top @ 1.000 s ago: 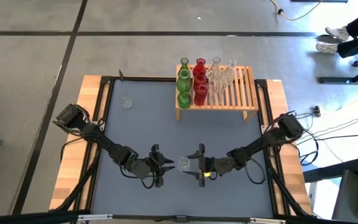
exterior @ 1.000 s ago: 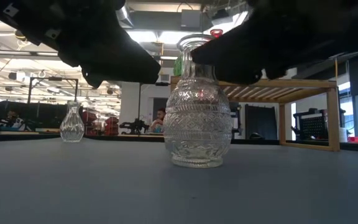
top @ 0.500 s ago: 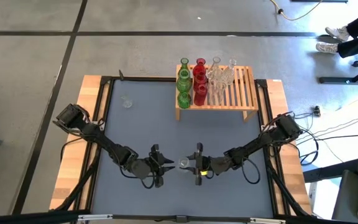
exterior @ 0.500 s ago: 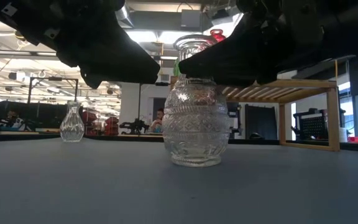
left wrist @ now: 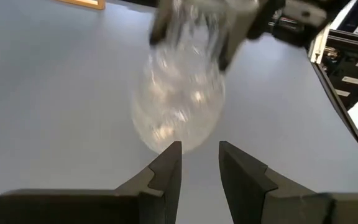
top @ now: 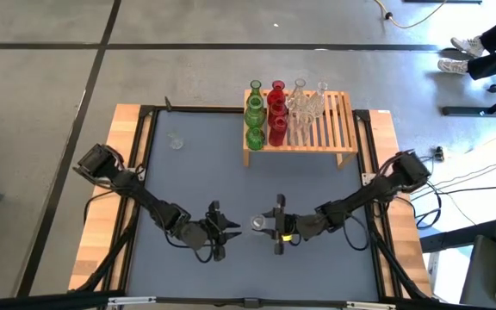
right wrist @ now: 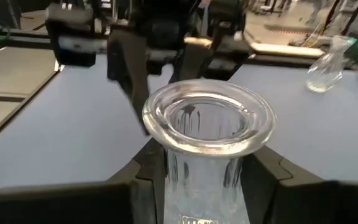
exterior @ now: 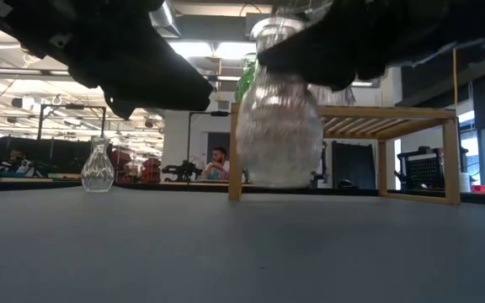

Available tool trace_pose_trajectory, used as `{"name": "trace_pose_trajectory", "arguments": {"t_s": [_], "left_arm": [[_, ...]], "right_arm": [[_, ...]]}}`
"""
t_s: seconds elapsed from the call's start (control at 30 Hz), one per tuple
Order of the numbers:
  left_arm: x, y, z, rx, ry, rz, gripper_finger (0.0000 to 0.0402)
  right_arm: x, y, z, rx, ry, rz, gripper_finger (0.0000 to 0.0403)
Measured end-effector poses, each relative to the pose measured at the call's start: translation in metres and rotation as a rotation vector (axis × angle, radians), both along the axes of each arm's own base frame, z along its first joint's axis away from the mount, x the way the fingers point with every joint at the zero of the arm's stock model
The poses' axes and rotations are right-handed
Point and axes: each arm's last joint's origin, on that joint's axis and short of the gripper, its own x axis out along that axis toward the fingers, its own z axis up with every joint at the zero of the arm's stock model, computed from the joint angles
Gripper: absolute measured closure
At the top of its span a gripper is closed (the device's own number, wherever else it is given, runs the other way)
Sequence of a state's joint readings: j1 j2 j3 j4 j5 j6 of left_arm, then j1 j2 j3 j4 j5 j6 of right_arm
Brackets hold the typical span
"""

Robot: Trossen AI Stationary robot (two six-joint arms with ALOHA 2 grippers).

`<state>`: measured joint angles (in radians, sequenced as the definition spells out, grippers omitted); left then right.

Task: Sort vases onto shelf
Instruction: Put the bottom transparent vase on the shelf, aligned with the other transparent vase

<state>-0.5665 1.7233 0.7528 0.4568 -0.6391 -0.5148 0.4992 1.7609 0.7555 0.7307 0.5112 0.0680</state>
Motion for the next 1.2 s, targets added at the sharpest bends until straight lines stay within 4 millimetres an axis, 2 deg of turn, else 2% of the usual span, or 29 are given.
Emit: {"name": "trace_pose_trajectory", "arguments": {"t_s": [0.27, 0.53, 0.83, 1.2], "left_arm": [[-0.001, -0.001, 0.0, 0.004, -0.003, 0.002, 0.0301], [-0.001, -0.001, 0.0, 0.001, -0.006, 0.013, 0.0301], [-0.001, -0.001, 0.0, 0.006, -0.01, 0.026, 0.0301], [-0.001, -0.001, 0.0, 0.006, -0.011, 0.026, 0.0302]], "right_arm": [[-0.023, 0.012, 0.034, -0.092, -0.052, -0.064, 0.0277], [-0.059, 0.011, 0.073, -0.145, -0.027, -0.106, 0.0279], [-0.102, -0.01, 0.117, -0.102, -0.048, -0.157, 0.0278], [-0.14, -0.042, 0.149, -0.07, -0.091, -0.188, 0.0277]]}}
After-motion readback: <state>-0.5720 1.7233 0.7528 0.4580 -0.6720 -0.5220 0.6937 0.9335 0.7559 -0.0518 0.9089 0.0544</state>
